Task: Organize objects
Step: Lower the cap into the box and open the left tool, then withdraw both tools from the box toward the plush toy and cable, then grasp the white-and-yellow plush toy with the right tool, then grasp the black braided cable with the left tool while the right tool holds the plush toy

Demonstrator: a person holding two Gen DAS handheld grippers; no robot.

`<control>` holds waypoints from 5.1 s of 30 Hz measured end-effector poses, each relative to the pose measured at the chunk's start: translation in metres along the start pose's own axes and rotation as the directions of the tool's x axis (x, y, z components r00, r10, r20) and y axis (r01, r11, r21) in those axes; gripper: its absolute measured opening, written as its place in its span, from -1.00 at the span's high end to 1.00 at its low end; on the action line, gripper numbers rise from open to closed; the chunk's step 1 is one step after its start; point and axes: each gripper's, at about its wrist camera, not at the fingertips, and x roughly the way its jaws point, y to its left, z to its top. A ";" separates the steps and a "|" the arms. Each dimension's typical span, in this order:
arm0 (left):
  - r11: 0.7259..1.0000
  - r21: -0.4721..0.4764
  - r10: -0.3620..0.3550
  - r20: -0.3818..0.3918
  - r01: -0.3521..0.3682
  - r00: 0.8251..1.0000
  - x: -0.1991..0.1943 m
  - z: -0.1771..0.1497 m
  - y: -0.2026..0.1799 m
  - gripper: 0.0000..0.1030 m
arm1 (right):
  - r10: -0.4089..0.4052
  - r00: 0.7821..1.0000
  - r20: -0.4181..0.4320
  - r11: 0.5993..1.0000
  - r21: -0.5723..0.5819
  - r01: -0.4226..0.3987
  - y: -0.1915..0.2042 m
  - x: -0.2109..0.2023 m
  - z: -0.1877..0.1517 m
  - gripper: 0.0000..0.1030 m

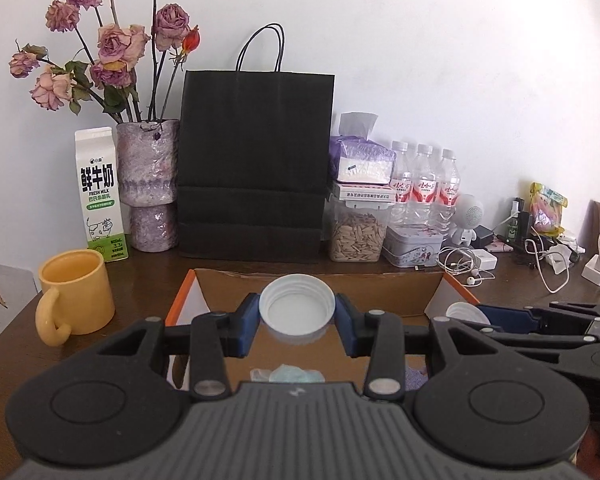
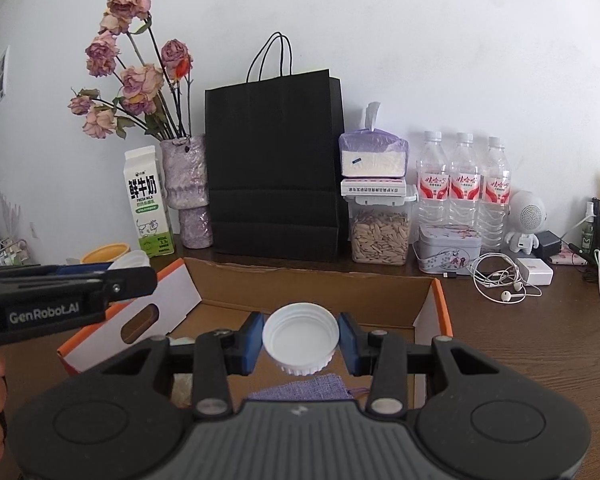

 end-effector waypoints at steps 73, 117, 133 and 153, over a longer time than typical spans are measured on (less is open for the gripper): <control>0.992 -0.032 0.118 -0.101 -0.122 0.988 -0.147 -0.090 0.056 -1.00 | -0.101 0.994 -0.027 0.995 -0.010 0.101 0.009 -0.154 -0.098 -1.00; 0.996 -0.051 0.067 -0.204 -0.078 0.977 -0.137 -0.117 0.061 -1.00 | -0.058 0.973 -0.222 0.987 0.134 0.089 -0.005 -0.119 -0.125 -0.04; 0.996 -0.060 0.047 -0.219 -0.062 0.975 -0.131 -0.114 0.061 -1.00 | 0.021 0.969 -0.246 0.991 0.135 0.012 -0.013 -0.108 -0.127 0.04; 0.997 -0.065 -0.051 -0.272 0.034 0.961 -0.120 -0.117 0.051 -1.00 | 0.022 0.975 -0.220 0.993 0.118 0.004 -0.012 -0.104 -0.133 0.04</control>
